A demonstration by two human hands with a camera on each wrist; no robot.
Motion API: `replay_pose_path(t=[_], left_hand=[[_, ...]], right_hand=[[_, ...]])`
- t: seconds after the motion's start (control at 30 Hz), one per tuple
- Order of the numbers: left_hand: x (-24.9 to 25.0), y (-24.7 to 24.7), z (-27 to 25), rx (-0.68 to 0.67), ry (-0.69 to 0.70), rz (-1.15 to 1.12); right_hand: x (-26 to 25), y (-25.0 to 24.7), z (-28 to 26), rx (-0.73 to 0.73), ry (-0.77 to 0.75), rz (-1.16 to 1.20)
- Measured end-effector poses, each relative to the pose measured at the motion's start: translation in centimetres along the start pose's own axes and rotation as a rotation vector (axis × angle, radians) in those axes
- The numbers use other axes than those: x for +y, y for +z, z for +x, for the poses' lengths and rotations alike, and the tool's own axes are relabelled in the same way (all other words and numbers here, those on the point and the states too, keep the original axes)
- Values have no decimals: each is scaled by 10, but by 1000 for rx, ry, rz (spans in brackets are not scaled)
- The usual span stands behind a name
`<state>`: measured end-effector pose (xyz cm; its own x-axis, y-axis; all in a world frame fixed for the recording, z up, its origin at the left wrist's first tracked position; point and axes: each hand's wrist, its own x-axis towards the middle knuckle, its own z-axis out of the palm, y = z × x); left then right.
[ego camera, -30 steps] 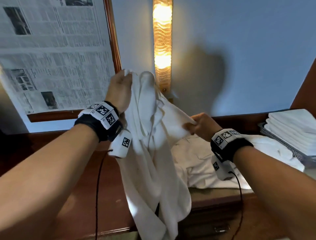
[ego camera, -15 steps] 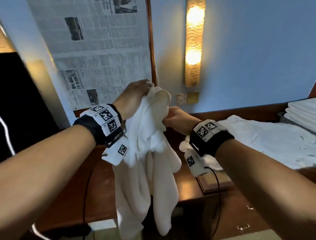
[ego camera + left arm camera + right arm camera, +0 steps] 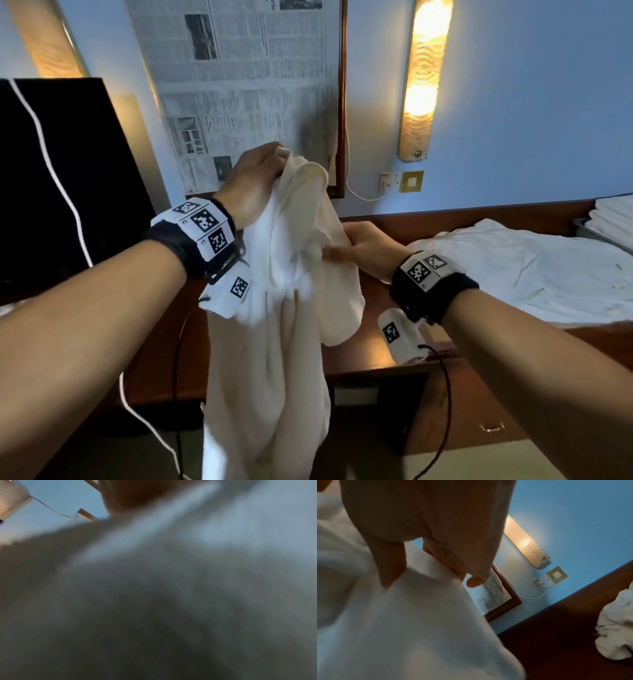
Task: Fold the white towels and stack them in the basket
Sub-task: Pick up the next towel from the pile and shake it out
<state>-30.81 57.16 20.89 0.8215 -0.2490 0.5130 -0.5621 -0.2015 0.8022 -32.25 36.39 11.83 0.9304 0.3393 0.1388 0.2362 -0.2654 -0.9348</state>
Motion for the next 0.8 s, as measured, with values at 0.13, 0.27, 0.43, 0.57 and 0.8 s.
replay_pose_path(t=[0.13,0.27,0.43,0.57,0.8], left_hand=[[-5,-27,-8,168,24,212],[-3,-33,-17,194,62,118],[10,-52,-16,-429,-119,101],[27,-87,-5,-476,-11,376],[33,-101,23,-1,208,194]], right_hand=[[31,-8,-12,87,87,-180],[39,-28,-22,273,111,-273],[-6,-70,-5,600,18,-569],[-73,-80,10,627,-252,-505],[-165,-48,24,416,-480,-442]])
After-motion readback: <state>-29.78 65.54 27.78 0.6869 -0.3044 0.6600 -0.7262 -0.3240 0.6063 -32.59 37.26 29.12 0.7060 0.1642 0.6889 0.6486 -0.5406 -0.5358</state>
